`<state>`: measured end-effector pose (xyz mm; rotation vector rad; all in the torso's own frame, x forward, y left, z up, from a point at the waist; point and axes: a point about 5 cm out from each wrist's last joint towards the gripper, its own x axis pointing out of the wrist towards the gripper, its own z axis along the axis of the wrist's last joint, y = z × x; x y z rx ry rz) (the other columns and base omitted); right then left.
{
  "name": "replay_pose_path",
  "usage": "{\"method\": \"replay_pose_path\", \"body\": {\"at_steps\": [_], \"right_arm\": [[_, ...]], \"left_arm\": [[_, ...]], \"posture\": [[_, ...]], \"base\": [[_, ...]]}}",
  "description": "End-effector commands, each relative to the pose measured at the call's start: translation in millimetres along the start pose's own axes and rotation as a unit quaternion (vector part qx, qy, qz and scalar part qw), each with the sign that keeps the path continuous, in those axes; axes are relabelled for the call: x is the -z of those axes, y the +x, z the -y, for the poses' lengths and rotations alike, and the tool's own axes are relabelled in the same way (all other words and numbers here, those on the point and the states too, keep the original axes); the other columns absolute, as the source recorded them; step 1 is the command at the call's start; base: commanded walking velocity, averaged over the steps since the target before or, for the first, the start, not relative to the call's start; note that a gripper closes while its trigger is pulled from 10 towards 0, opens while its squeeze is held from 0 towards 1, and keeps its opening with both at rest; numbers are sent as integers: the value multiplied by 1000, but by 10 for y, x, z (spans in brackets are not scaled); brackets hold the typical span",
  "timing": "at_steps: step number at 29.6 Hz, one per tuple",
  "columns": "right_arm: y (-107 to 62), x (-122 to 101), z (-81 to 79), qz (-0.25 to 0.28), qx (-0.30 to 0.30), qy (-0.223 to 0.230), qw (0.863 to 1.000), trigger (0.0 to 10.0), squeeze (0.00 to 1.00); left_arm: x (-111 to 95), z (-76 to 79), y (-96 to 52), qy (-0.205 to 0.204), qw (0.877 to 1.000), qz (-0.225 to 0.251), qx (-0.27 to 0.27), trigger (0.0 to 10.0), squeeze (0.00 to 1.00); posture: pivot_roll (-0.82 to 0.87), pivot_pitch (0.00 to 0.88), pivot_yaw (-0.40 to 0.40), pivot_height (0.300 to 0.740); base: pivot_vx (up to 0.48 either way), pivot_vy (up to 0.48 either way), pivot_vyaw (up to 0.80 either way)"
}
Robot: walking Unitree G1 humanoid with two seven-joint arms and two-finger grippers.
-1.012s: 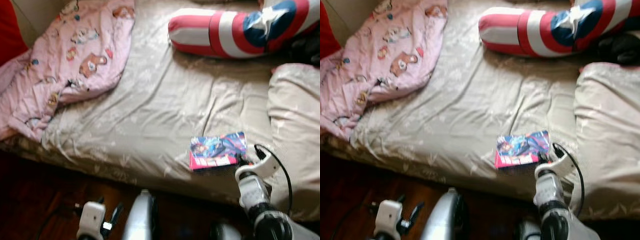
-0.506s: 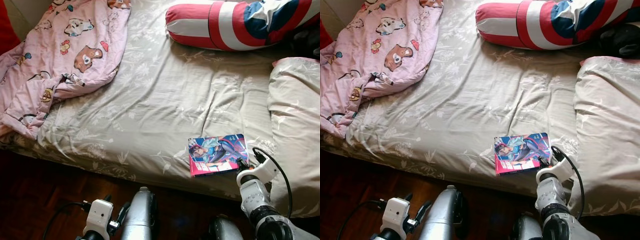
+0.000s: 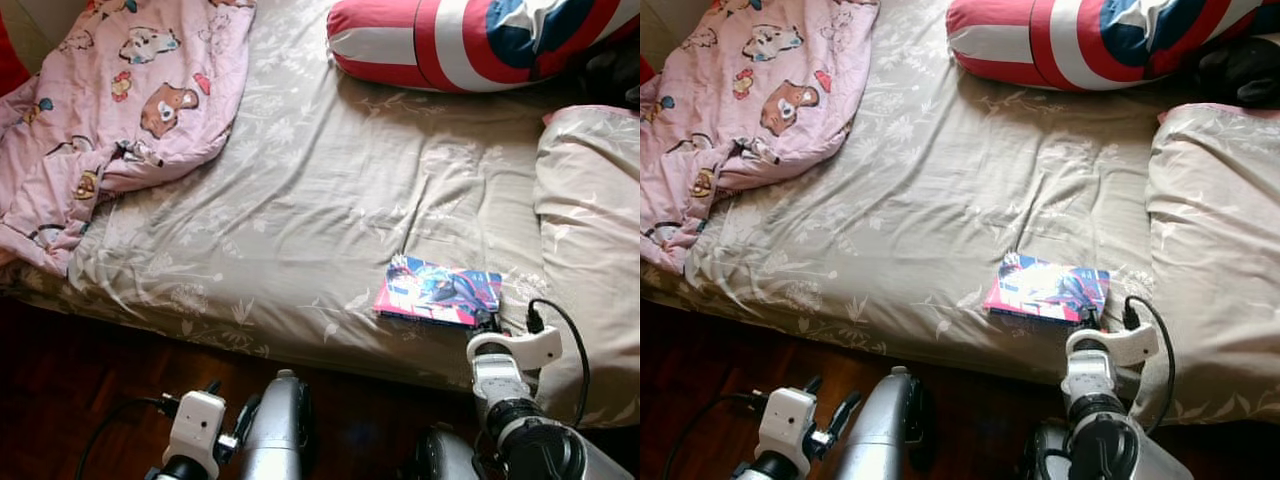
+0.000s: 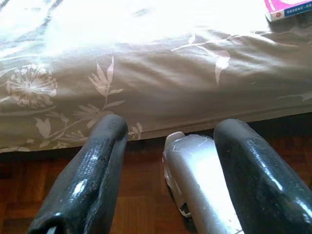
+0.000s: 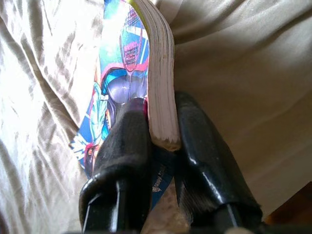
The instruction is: Clean up the room
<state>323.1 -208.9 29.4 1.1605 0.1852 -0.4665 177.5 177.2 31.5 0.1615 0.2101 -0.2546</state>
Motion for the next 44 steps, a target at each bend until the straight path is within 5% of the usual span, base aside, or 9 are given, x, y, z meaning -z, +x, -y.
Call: {"method": "replay_pose_path", "body": {"at_steps": [1,18,20,27,29,36,37,39,44], "right_arm": [[-30,114,58,-37,11,-61,997,10000,0],[-73,68,239,-44,32,-111,992,10000,0],[-83,82,262,-48,36,-119,991,10000,1000],[-103,72,332,-46,55,-122,990,10000,1000],[-116,61,376,-45,65,-126,989,10000,0],[-144,44,466,-45,88,-137,986,10000,0],[-145,33,474,-43,91,-142,985,10000,722],[-145,26,476,-42,92,-143,984,10000,1000],[-121,10,424,-48,81,-184,978,10000,1000]], "left_arm": [[66,0,-86,7,1000,-28,-1,10000,0],[21,27,-149,6,999,-43,1,10000,0],[25,18,-147,9,999,-45,0,10000,0],[36,5,-149,6,999,-51,1,10000,0],[64,6,-169,7,998,-56,2,10000,0],[93,8,-177,6,998,-59,0,10000,0],[103,8,-176,5,998,-60,0,10000,0],[109,7,-176,5,998,-60,0,10000,0],[170,2,-177,5,998,-67,0,10000,0]], "posture": [[328,361,102,652],[326,365,104,652],[325,365,104,652],[327,365,107,652],[327,366,107,652],[329,367,107,652],[331,365,108,652],[329,366,108,652],[330,366,108,652]], "base": [[0,0,0],[0,0,0],[0,0,0],[0,0,0],[0,0,0],[0,0,0],[0,0,0],[0,0,0],[0,0,0]]}}
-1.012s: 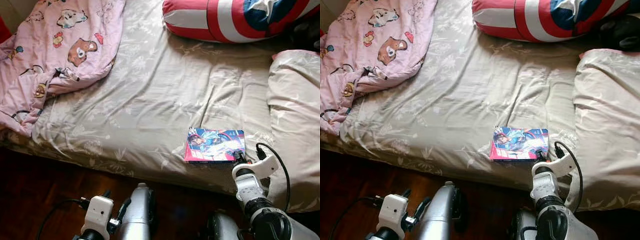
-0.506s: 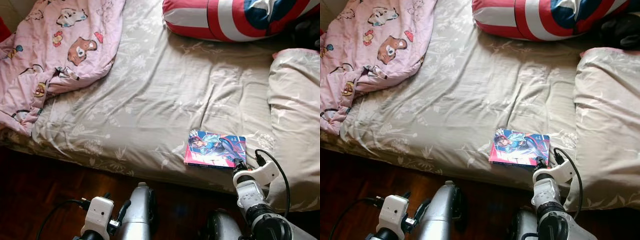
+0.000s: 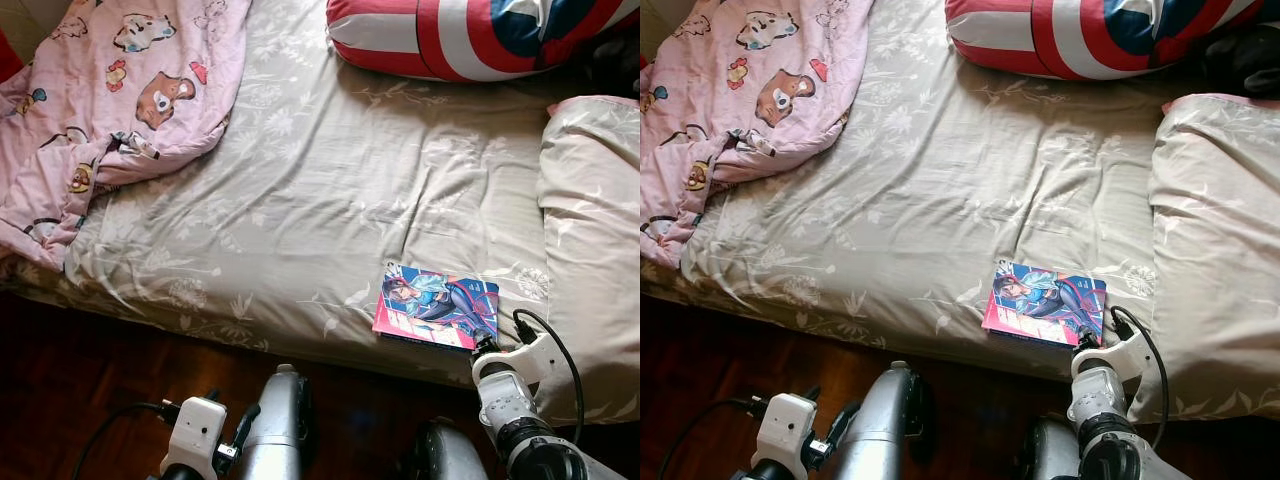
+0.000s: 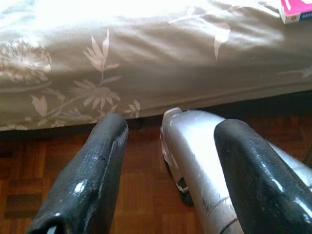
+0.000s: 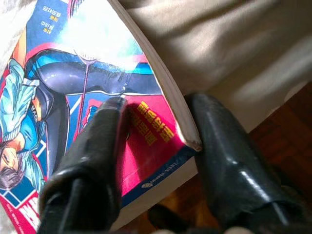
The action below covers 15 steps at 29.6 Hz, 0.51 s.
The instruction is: Clean up the room
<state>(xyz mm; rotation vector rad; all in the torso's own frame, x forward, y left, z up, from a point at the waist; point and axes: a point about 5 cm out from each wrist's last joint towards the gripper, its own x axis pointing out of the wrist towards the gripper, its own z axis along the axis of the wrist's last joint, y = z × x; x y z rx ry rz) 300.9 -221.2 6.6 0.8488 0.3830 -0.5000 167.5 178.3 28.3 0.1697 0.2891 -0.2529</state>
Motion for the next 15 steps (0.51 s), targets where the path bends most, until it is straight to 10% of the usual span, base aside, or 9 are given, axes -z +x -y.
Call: {"method": "replay_pose_path", "body": {"at_steps": [1,2,3,4,5,13,15], "right_arm": [[-25,84,77,-17,11,-25,999,10000,1000],[-23,90,56,-19,5,-41,999,10000,765],[-19,102,14,-23,-7,-55,998,10000,302],[-18,105,2,-24,-9,-55,998,10000,302],[-15,104,-16,-24,-11,-52,998,10000,0],[-31,208,-29,-48,-7,-80,996,10000,0],[-36,222,-17,-49,-5,-78,996,10000,1000]], "left_arm": [[126,-19,-76,6,1000,-27,-2,10000,0],[133,-19,-75,6,1000,-28,-2,10000,0],[146,-22,-71,6,1000,-29,-3,10000,0],[149,-23,-70,6,1000,-29,-3,10000,0],[152,-22,-70,6,1000,-29,-3,10000,0],[157,0,-39,9,1000,-27,1,10000,0],[155,0,-25,9,1000,-27,1,10000,0]], "posture": [[330,366,108,652],[330,366,108,652],[330,365,108,652],[330,365,108,652],[330,365,108,652],[323,357,107,652],[329,355,106,652]], "base": [[0,0,0],[0,0,0],[0,0,0],[0,0,0],[0,0,0],[0,0,0],[0,0,0]]}}
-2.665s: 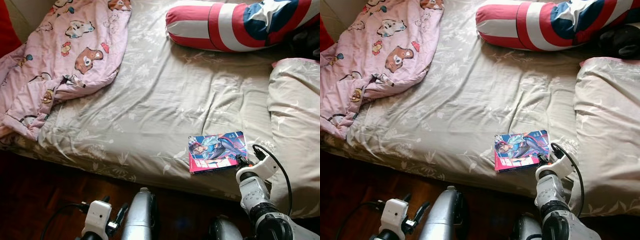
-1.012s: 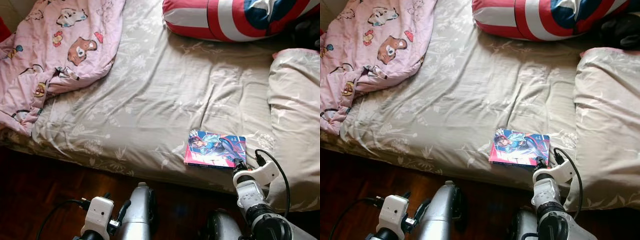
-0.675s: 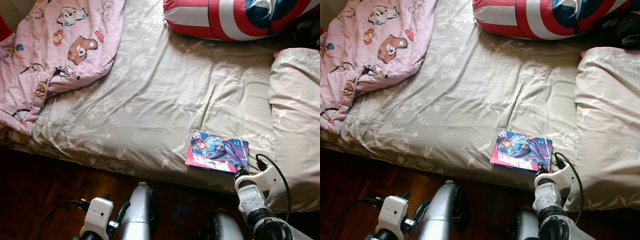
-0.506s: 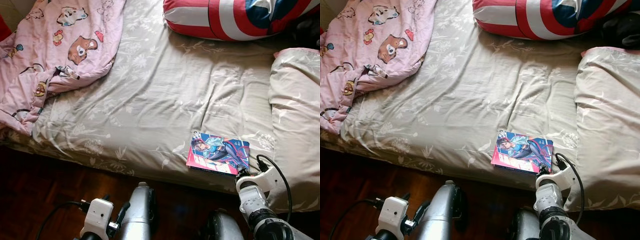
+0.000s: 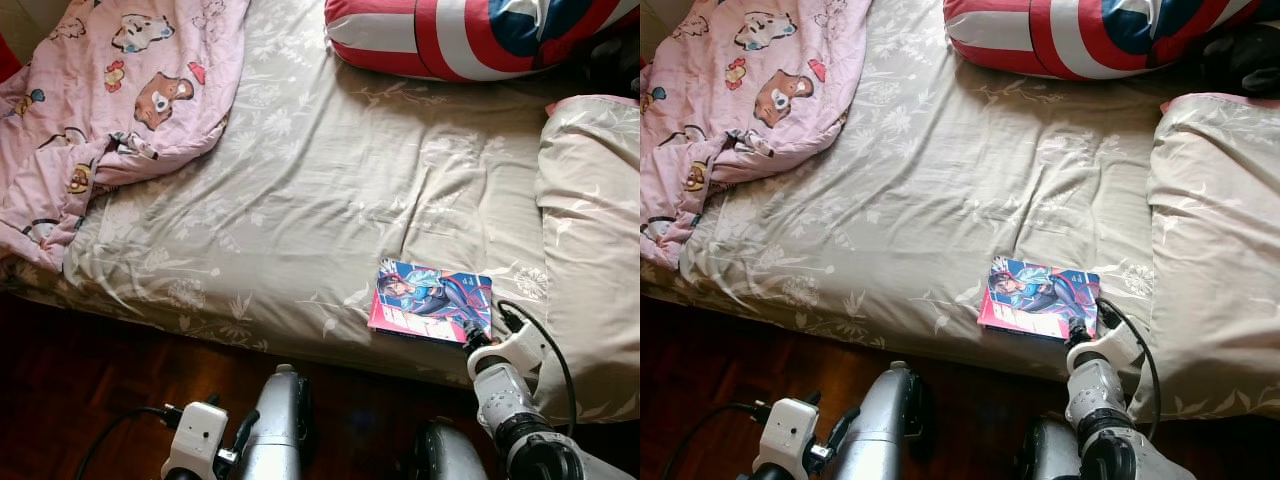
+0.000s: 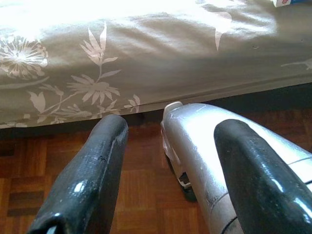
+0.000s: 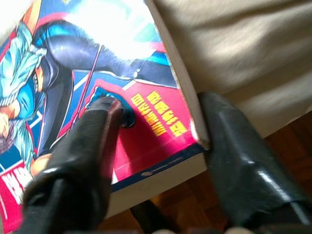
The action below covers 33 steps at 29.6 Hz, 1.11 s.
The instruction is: Clean up the room
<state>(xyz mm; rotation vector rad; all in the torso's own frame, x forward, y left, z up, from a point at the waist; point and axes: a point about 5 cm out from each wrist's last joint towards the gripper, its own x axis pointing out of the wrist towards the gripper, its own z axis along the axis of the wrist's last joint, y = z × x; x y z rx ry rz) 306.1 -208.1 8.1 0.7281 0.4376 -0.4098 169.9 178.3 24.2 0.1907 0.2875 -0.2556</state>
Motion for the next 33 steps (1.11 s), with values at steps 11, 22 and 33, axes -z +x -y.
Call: {"method": "replay_pose_path", "body": {"at_steps": [11,22,33], "right_arm": [[-10,-10,109,2,37,6,999,10000,0],[-13,-89,96,38,20,-28,999,10000,0],[-129,-26,359,55,-34,-198,978,10000,0]], "left_arm": [[113,-6,-49,3,1000,-25,0,10000,0],[122,-20,25,-1,1000,-23,-5,10000,0],[171,-156,391,-47,997,-25,-50,10000,0]], "posture": [[321,348,105,652],[303,331,100,652],[216,222,47,652]], "base": [[0,0,0],[0,0,0],[0,0,0]]}}
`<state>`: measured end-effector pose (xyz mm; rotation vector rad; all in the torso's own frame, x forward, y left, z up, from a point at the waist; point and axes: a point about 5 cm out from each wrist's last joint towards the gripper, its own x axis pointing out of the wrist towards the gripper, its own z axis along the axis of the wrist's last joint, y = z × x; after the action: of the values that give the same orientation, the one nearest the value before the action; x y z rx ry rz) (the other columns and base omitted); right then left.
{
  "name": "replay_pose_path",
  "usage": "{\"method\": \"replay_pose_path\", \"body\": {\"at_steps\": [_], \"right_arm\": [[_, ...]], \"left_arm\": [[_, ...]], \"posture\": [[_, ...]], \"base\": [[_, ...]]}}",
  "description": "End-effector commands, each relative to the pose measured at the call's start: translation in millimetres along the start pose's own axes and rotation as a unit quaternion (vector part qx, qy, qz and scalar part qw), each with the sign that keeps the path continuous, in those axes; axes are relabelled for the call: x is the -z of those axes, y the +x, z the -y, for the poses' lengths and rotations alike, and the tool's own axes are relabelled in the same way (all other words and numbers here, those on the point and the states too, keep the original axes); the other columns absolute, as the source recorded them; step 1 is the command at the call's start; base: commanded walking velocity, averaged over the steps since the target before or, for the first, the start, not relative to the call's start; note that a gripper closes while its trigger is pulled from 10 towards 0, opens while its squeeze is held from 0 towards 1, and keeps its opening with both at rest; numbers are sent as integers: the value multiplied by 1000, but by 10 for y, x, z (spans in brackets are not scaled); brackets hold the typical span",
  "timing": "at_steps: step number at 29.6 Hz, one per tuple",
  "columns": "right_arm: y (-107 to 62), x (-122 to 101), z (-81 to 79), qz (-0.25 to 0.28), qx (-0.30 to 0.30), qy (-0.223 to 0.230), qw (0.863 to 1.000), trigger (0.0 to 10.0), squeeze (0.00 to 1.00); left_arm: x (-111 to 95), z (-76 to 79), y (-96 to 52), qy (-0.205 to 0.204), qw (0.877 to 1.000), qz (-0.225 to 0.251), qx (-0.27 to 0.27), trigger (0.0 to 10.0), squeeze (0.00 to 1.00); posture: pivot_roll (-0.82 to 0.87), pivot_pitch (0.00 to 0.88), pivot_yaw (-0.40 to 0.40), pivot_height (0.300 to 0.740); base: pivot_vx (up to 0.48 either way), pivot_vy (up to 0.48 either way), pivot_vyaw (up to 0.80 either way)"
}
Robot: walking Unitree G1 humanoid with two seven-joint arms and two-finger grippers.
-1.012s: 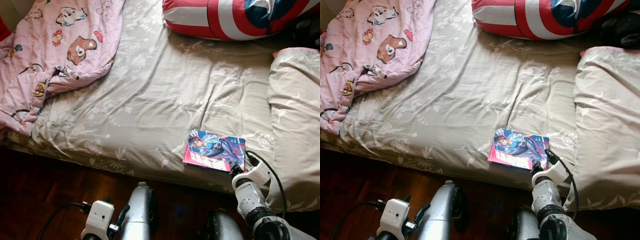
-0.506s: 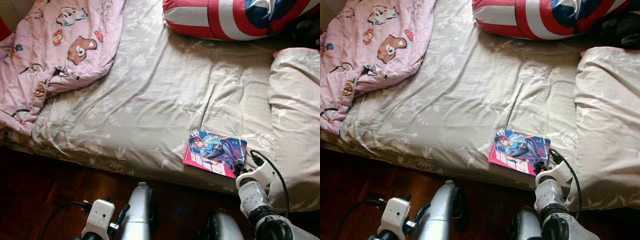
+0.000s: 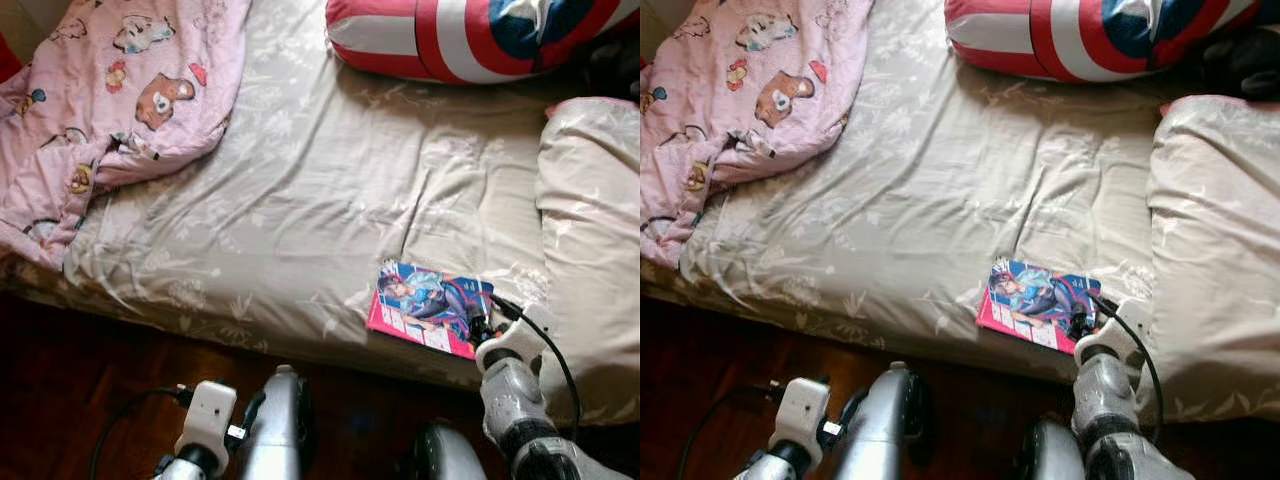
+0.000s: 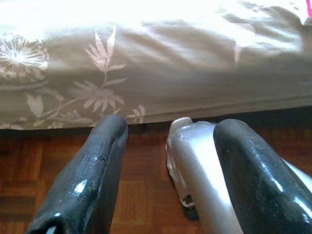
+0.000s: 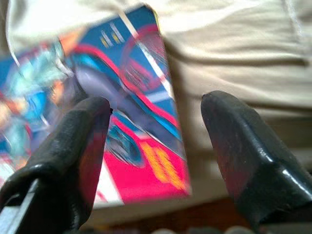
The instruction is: Clean up the room
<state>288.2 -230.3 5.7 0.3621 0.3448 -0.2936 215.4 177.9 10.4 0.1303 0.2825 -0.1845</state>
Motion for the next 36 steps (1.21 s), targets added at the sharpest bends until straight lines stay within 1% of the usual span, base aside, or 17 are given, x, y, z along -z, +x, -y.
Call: {"method": "replay_pose_path", "body": {"at_steps": [1,4,5,6,8,9,11,12,15,19,20,26,28,30,31,32,36], "right_arm": [[-82,131,107,-14,1,-22,1000,10000,0],[-177,290,211,-38,6,-29,999,10000,0],[-243,407,263,-55,16,-28,998,10000,0],[-269,449,279,-61,20,-30,998,10000,0],[-307,528,284,-77,20,-34,996,10000,0],[-349,605,290,-89,22,-25,995,10000,0],[-381,658,296,-95,25,-12,995,10000,0],[-396,688,295,-102,27,-15,994,10000,0],[-417,745,267,-116,25,-23,993,10000,0],[-445,831,216,-142,12,-28,989,10000,0],[-451,848,202,-151,1,-55,987,10000,0],[-462,888,203,-176,-4,-82,981,10000,0],[-469,920,177,-193,-16,-101,976,10000,0],[-473,929,174,-197,-17,-99,975,10000,0],[-486,957,165,-208,-23,-120,971,10000,0],[-489,962,166,-208,-23,-124,970,10000,0],[-526,1013,178,-214,-7,-101,972,10000,0]], "left_arm": [[164,-96,-41,-15,999,-31,-26,10000,0],[211,-174,52,-31,997,-42,-48,10000,0],[251,-191,108,-39,996,-53,-56,10000,0],[266,-191,123,-41,996,-56,-57,10000,0],[292,-180,169,-40,995,-66,-55,10000,0],[314,-171,206,-40,995,-75,-53,10000,0],[330,-162,232,-41,995,-81,-50,10000,0],[340,-148,272,-39,994,-90,-46,10000,0],[362,-136,314,-40,993,-105,-42,10000,0],[406,-135,315,-44,990,-121,-48,10000,0],[442,-128,306,-52,988,-132,-55,10000,0],[559,-104,260,-83,980,-166,-70,10000,0],[657,-82,208,-99,973,-198,-71,10000,0],[674,-81,196,-99,971,-204,-71,10000,0],[720,-88,163,-108,967,-219,-80,10000,0],[728,-90,157,-110,966,-221,-82,10000,0],[766,-97,121,-114,963,-230,-83,10000,0]], "posture": [[211,215,44,652],[178,176,34,652],[159,149,29,652],[159,149,29,652],[143,122,24,652],[129,104,23,652],[116,85,21,652],[110,70,16,652],[91,48,5,652],[83,30,-5,652],[90,23,-13,652],[92,4,-35,657],[99,0,-46,677],[99,0,-47,682],[101,0,-49,697],[101,0,-49,702],[98,0,-38,727]], "base": [[0,0,0],[0,0,0],[0,0,0],[0,0,0],[0,0,0],[0,0,0],[0,0,0],[0,0,0],[0,0,0],[0,0,0],[0,0,0],[0,0,0],[0,0,0],[0,0,0],[0,0,0],[0,0,0],[0,0,0]]}}
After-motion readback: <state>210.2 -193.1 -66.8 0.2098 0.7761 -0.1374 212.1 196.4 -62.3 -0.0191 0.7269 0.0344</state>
